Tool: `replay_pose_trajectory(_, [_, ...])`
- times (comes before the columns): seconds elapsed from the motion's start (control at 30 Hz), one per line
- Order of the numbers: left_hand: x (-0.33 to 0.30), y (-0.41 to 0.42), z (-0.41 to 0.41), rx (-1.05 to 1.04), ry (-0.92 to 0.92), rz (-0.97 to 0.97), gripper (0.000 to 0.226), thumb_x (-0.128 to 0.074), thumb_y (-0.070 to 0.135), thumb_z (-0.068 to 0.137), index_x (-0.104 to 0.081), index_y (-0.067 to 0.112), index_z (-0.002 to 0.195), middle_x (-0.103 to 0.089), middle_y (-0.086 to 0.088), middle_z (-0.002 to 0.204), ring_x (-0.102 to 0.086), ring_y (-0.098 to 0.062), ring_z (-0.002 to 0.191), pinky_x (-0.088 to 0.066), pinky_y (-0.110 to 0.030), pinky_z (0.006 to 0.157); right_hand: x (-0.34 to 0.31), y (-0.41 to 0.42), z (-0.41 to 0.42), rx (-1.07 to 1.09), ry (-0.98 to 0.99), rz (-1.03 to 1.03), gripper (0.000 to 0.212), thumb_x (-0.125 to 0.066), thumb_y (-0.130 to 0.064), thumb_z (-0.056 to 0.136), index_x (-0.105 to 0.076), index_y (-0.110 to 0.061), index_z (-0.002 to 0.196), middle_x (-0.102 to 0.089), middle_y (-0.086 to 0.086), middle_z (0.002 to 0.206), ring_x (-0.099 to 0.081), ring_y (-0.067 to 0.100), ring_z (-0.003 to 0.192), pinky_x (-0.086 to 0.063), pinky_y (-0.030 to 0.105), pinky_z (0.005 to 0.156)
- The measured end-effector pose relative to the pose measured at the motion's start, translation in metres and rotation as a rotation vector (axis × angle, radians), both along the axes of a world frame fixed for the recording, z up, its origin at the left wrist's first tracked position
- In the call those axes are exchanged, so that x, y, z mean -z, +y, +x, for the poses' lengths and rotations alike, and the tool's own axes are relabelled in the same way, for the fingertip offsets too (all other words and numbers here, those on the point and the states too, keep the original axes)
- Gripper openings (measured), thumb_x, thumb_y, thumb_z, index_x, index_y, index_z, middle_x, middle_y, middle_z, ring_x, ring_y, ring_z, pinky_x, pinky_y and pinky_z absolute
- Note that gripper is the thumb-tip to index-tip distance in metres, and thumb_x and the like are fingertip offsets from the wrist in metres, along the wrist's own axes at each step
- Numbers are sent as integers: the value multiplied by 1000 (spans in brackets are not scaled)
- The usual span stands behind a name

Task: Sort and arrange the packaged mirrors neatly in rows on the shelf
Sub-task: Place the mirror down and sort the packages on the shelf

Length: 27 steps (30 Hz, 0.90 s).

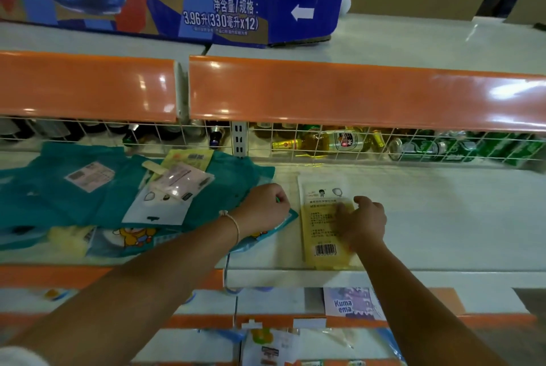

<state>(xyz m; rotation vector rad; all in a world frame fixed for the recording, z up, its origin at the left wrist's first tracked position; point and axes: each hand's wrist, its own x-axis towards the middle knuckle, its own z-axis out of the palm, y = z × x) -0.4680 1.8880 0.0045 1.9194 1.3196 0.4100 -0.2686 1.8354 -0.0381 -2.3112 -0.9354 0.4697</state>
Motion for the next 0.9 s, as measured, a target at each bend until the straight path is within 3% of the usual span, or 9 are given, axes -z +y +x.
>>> replay_pose_trajectory(0.13, [0, 2, -15, -25, -72, -34, 13, -53, 23, 94, -60, 22, 83, -67, 1, 81, -65, -8, 68, -52, -22, 58, -6, 7, -12, -18, -106, -38, 49, -57, -43, 92, -51, -21, 136, -46, 11, 139, -42, 33, 126, -35, 47, 105])
replay_pose_trajectory(0.23, [-3, 6, -33, -46, -100, -39, 13, -54, 23, 95, -61, 19, 85, -68, -2, 80, -57, 2, 54, -43, -15, 47, -13, 16, -32, -63, -101, -17, 45, -57, -42, 92, -54, -23, 132, -47, 10, 138, -41, 33, 126, -34, 47, 105])
replay_pose_trajectory(0.3, [-6, 8, -50, -69, -131, -57, 11, -54, 24, 95, -61, 21, 87, -69, -3, 81, -56, 0, 52, -40, -15, 43, -18, 23, -50, -109, -105, 19, 43, -59, -40, 92, -55, -22, 131, -47, 11, 139, -41, 33, 127, -34, 46, 105])
replay_pose_trajectory(0.57, [-19, 22, -136, -228, -175, 2, 18, -52, 24, 97, -64, 15, 88, -69, -1, 78, -55, -7, 54, -45, -20, 47, -38, 56, -148, -385, -34, 210, 36, -63, -28, 89, -61, -11, 121, -58, 14, 120, -52, 29, 113, -40, 33, 94])
replay_pose_trajectory(0.67, [-21, 29, -173, -310, -180, 20, 17, -52, 21, 96, -65, 17, 85, -69, -7, 81, -53, -11, 54, -42, -19, 43, -43, 68, -187, -486, -37, 158, 38, -63, -30, 90, -60, -10, 122, -62, 10, 116, -56, 25, 105, -38, 27, 83])
replay_pose_trajectory(0.77, [-21, 36, -213, -332, -165, 41, 16, -52, 23, 96, -60, 23, 82, -68, -7, 88, -52, -10, 56, -41, -21, 46, -45, 77, -225, -562, -59, 78, 48, -66, -36, 88, -57, -11, 128, -60, 7, 124, -56, 23, 112, -42, 29, 88])
replay_pose_trajectory(0.9, [-18, 38, -259, -240, -32, 149, 11, -51, 20, 95, -58, 21, 87, -66, 1, 78, -53, -6, 53, -44, -21, 47, -53, 86, -268, -684, -203, -20, 62, -73, -51, 76, -58, -16, 125, -62, 7, 124, -57, 27, 113, -46, 34, 89])
